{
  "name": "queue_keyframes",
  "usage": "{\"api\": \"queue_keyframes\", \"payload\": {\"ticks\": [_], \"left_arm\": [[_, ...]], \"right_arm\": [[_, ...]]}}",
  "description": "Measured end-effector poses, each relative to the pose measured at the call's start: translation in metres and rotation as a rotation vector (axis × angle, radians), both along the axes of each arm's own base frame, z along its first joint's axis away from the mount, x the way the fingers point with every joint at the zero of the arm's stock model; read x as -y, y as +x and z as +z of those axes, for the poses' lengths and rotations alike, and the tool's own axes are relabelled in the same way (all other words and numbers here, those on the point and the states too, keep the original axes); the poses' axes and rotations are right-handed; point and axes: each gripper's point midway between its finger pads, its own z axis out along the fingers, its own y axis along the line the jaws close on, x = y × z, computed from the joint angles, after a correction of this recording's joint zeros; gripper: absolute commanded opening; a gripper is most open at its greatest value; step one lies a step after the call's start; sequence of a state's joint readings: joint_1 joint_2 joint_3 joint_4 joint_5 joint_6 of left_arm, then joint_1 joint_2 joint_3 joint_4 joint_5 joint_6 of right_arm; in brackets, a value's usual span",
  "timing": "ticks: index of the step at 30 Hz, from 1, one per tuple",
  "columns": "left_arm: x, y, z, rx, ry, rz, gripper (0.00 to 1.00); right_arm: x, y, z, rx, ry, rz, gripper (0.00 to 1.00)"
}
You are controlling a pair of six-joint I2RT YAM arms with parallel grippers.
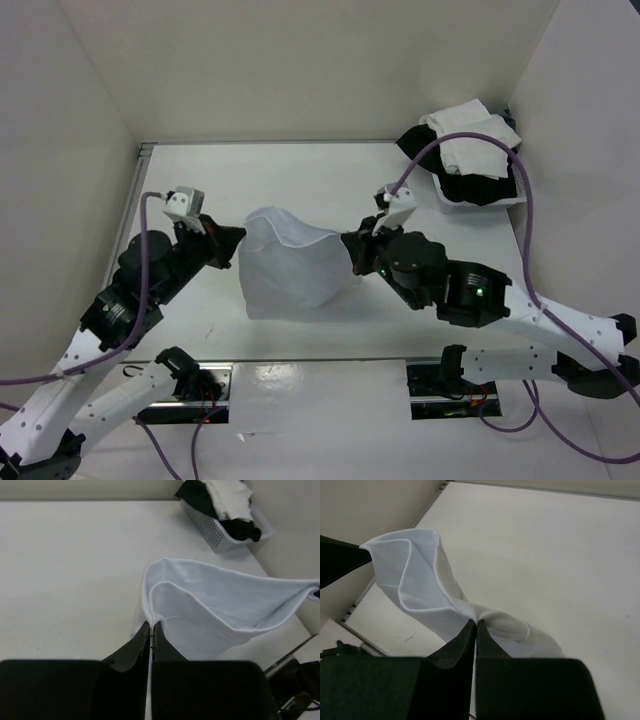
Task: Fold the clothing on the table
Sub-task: Flatten the skirt out
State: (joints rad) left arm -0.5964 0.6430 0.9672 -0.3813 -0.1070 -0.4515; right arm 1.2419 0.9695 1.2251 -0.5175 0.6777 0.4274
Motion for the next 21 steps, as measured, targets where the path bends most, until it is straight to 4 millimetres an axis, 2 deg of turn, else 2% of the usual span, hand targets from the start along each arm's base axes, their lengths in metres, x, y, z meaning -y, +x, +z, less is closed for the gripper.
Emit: {"api": "queue_keyframes", "payload": {"ticks": [3,5,7,11,15,21], "left_arm": [[-0.001,0.017,-0.025,-0.06,0.045,0.063,0.0],[-0.003,0.027,-0.039,-0.099,0.067,0.106,0.0],[-0.006,0.035,-0.048,-0.122,0.088,0.146,0.0],[-0.009,0.051,-0.051,-0.122,0.104,0.214,0.0],[-0.004,0.068,-0.044,-0.12,0.118,0.24,0.0],[0.012,0.098,-0.01,-0.067,0.116,0.248,0.0]], "right_arm": [[-0.003,0.02,-0.017,-0.006,-0.071,-0.054,0.0],[0.002,0.038,-0.029,-0.017,-0.109,-0.099,0.0],[0.015,0.057,-0.038,-0.025,-0.126,-0.152,0.0],[0.045,0.089,-0.044,-0.028,-0.136,-0.254,0.0],[0.056,0.103,-0.038,-0.009,-0.12,-0.286,0.0],[0.044,0.124,-0.019,0.022,-0.124,-0.283,0.0]]}}
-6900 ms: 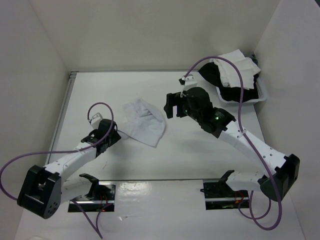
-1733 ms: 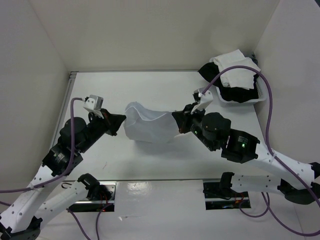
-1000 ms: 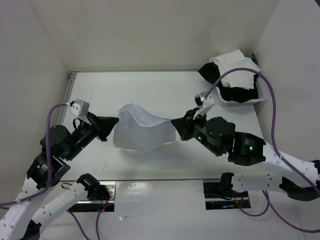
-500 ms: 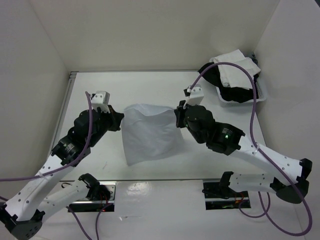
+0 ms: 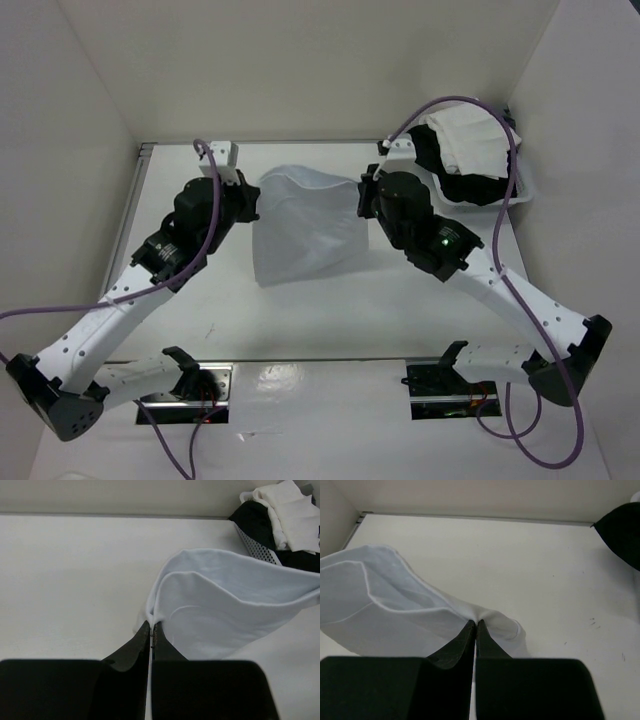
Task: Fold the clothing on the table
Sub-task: Flatten the skirt out
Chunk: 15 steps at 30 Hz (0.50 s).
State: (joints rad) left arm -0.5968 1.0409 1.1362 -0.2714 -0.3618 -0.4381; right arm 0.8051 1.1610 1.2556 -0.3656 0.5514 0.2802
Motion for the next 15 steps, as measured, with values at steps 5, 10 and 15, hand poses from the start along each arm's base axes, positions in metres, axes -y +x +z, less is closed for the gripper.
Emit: {"api": "queue_keyframes", "payload": {"ticks": [5,10,15], "left_arm": [[0.007,0.02,0.011,0.027,0.042,0.011,0.0],[0.019,0.054,0.01,0.028,0.106,0.037,0.0],[0.015,0.09,0.004,0.01,0.147,0.072,0.0]], "right_arm": [[-0.01,0.022,0.006,0.017,-0.023,0.002,0.0],[-0.003,0.056,0.001,0.015,-0.058,-0.039,0.0],[0.016,0.095,-0.009,-0.002,-0.075,-0.079,0.0]]}}
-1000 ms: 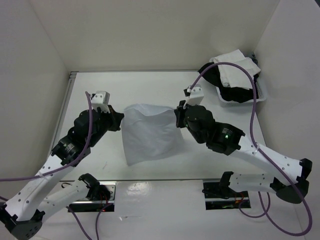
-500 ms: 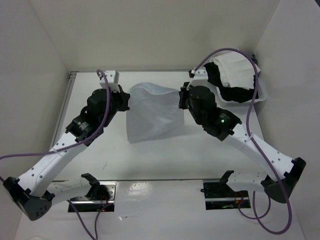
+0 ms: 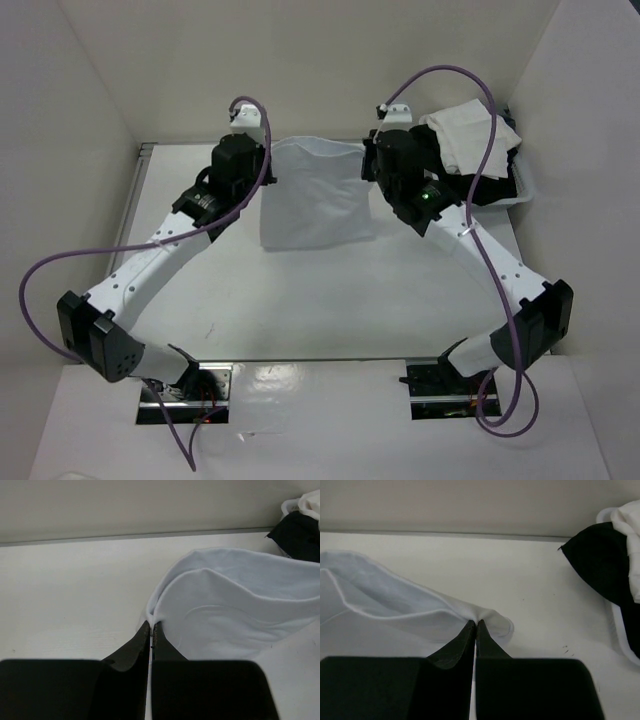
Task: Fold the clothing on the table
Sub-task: Flatten the skirt out
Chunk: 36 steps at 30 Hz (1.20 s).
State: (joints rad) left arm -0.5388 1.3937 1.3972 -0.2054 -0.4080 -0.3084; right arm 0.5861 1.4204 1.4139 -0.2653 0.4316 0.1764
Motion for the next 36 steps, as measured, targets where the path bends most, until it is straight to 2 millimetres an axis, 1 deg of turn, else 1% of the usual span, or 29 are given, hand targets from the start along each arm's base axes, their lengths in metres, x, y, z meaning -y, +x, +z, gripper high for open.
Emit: {"api": "queue_keyframes", "payload": {"ticks": [2,4,6,10,12,14,17,19,21,23,26,29,30,32,33,36], "left_arm": [[-0.004,0.014,0.007,0.01,0.01,0.017,0.0],[-0.01,0.024,0.017,0.029,0.006,0.036,0.0],[-0.015,0.03,0.03,0.052,-0.005,0.045,0.0],[-0.025,0.035,0.058,0.109,-0.02,0.052,0.0],[-0.026,0.035,0.067,0.129,-0.029,0.048,0.0],[-0.025,0.035,0.071,0.141,-0.036,0.041,0.0],[-0.022,0.033,0.065,0.144,-0.044,0.018,0.0],[-0.021,0.026,0.047,0.12,-0.041,0.002,0.0],[-0.022,0.018,0.024,0.089,-0.041,-0.005,0.0],[-0.022,0.007,-0.006,0.039,-0.041,-0.013,0.0],[-0.023,-0.015,-0.054,-0.05,-0.045,-0.017,0.0],[-0.022,-0.042,-0.089,-0.11,-0.063,-0.036,0.0],[-0.022,-0.051,-0.097,-0.123,-0.07,-0.042,0.0],[-0.021,-0.071,-0.106,-0.132,-0.106,-0.06,0.0],[-0.02,-0.081,-0.108,-0.131,-0.125,-0.071,0.0],[-0.019,-0.109,-0.105,-0.11,-0.2,-0.104,0.0]], "right_arm": [[0.011,0.015,0.001,0.002,0.002,-0.022,0.0],[0.019,0.028,0.008,0.015,0.005,-0.045,0.0],[0.019,0.036,0.021,0.042,0.015,-0.043,0.0],[0.014,0.04,0.053,0.103,0.036,-0.024,0.0],[0.013,0.04,0.07,0.138,0.051,-0.018,0.0],[0.012,0.04,0.082,0.163,0.064,-0.011,0.0],[0.008,0.038,0.083,0.167,0.062,0.003,0.0],[0.005,0.035,0.074,0.153,0.05,0.013,0.0],[0.0,0.026,0.055,0.121,0.031,0.033,0.0],[-0.007,0.013,0.03,0.078,0.01,0.06,0.0],[-0.018,-0.012,-0.014,-0.005,-0.024,0.099,0.0],[-0.029,-0.043,-0.051,-0.073,-0.047,0.141,0.0],[-0.031,-0.053,-0.061,-0.091,-0.053,0.15,0.0],[-0.039,-0.076,-0.08,-0.127,-0.059,0.176,0.0],[-0.043,-0.088,-0.089,-0.143,-0.063,0.19,0.0],[-0.061,-0.128,-0.114,-0.193,-0.068,0.254,0.0]]}}
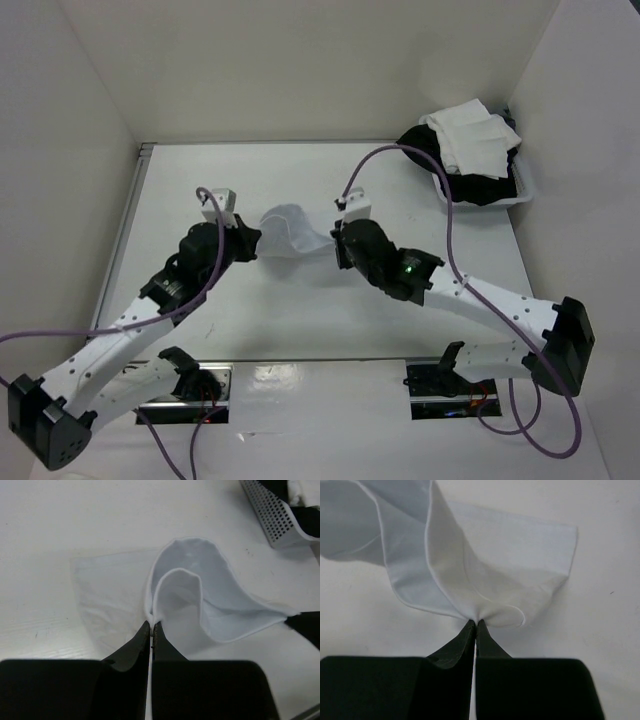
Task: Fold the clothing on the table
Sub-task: Flatten the skirt out
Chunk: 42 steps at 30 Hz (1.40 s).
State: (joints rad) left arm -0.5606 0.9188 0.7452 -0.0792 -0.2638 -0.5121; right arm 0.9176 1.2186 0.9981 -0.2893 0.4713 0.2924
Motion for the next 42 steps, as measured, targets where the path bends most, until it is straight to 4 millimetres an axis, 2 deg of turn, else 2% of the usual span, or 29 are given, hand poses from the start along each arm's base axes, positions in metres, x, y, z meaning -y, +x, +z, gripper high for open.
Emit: {"api": "queue_keyframes", "payload": {"ticks": [4,5,6,7,8,9,10,11,12,13,14,16,18,20,21,23,25,26,29,32,34,37,40,42], "left_arm": [[-0.003,-0.025,0.0,0.015,-0.096,-0.015,0.0],[-0.003,-0.03,-0.003,0.011,-0.118,-0.021,0.03],[-0.003,-0.036,-0.009,0.0,-0.136,-0.03,0.21],[-0.003,-0.04,-0.014,-0.011,-0.148,-0.037,0.3],[-0.002,-0.045,-0.02,-0.027,-0.171,-0.041,0.36],[0.0,-0.05,-0.027,-0.045,-0.183,-0.052,0.41],[0.001,-0.055,-0.034,-0.063,-0.194,-0.061,0.47],[0.002,-0.06,-0.041,-0.081,-0.208,-0.07,0.55],[0.002,-0.066,-0.046,-0.09,-0.221,-0.078,0.62],[0.002,-0.073,-0.05,-0.1,-0.234,-0.086,0.88],[0.0,-0.079,-0.052,-0.098,-0.246,-0.097,0.98],[-0.005,-0.093,-0.045,-0.071,-0.302,-0.106,1.0],[-0.011,-0.105,-0.028,-0.01,-0.363,-0.119,1.0],[-0.014,-0.111,-0.008,0.054,-0.419,-0.129,1.0],[-0.014,-0.111,-0.006,0.057,-0.425,-0.131,1.0],[-0.011,-0.108,-0.015,0.017,-0.404,-0.128,1.0],[-0.004,-0.101,-0.035,-0.066,-0.355,-0.119,1.0],[-0.001,-0.098,-0.048,-0.116,-0.325,-0.113,1.0],[-0.001,-0.093,-0.07,-0.193,-0.272,-0.087,1.0],[-0.006,-0.088,-0.068,-0.193,-0.253,-0.047,1.0],[-0.008,-0.08,-0.054,-0.17,-0.247,-0.015,1.0],[-0.008,-0.062,-0.036,-0.157,-0.223,0.032,1.0],[-0.004,-0.041,-0.034,-0.171,-0.173,0.077,1.0],[-0.002,-0.026,-0.04,-0.197,-0.131,0.116,1.0]], "right_arm": [[-0.02,-0.042,-0.023,-0.056,-0.018,0.067,0.0],[-0.023,-0.05,-0.027,-0.069,-0.024,0.078,0.02],[-0.026,-0.059,-0.032,-0.083,-0.028,0.088,0.08],[-0.027,-0.065,-0.036,-0.097,-0.03,0.089,0.14],[-0.028,-0.071,-0.038,-0.106,-0.03,0.093,0.2],[-0.03,-0.077,-0.041,-0.116,-0.031,0.097,0.33],[-0.032,-0.084,-0.043,-0.126,-0.03,0.103,0.39],[-0.034,-0.09,-0.045,-0.133,-0.031,0.109,0.49],[-0.036,-0.096,-0.047,-0.143,-0.028,0.115,0.52],[-0.037,-0.103,-0.05,-0.151,-0.031,0.126,0.54],[-0.038,-0.107,-0.052,-0.158,-0.034,0.131,0.56],[-0.039,-0.114,-0.055,-0.173,-0.034,0.138,0.58],[-0.036,-0.117,-0.057,-0.181,-0.032,0.133,0.59],[-0.032,-0.118,-0.058,-0.187,-0.029,0.124,0.6],[-0.031,-0.118,-0.056,-0.185,-0.022,0.121,0.61],[-0.029,-0.118,-0.05,-0.175,-0.006,0.119,0.61],[-0.028,-0.116,-0.047,-0.165,0.0,0.115,0.62],[-0.029,-0.116,-0.048,-0.165,-0.005,0.114,0.62],[-0.032,-0.109,-0.056,-0.168,-0.049,0.095,0.62],[-0.036,-0.1,-0.076,-0.184,-0.124,0.074,0.62],[-0.033,-0.089,-0.09,-0.199,-0.173,0.048,0.62],[-0.019,-0.063,-0.104,-0.226,-0.206,-0.018,0.63],[0.003,-0.026,-0.103,-0.236,-0.175,-0.11,0.63],[0.017,-0.003,-0.099,-0.232,-0.146,-0.166,0.63]]}}
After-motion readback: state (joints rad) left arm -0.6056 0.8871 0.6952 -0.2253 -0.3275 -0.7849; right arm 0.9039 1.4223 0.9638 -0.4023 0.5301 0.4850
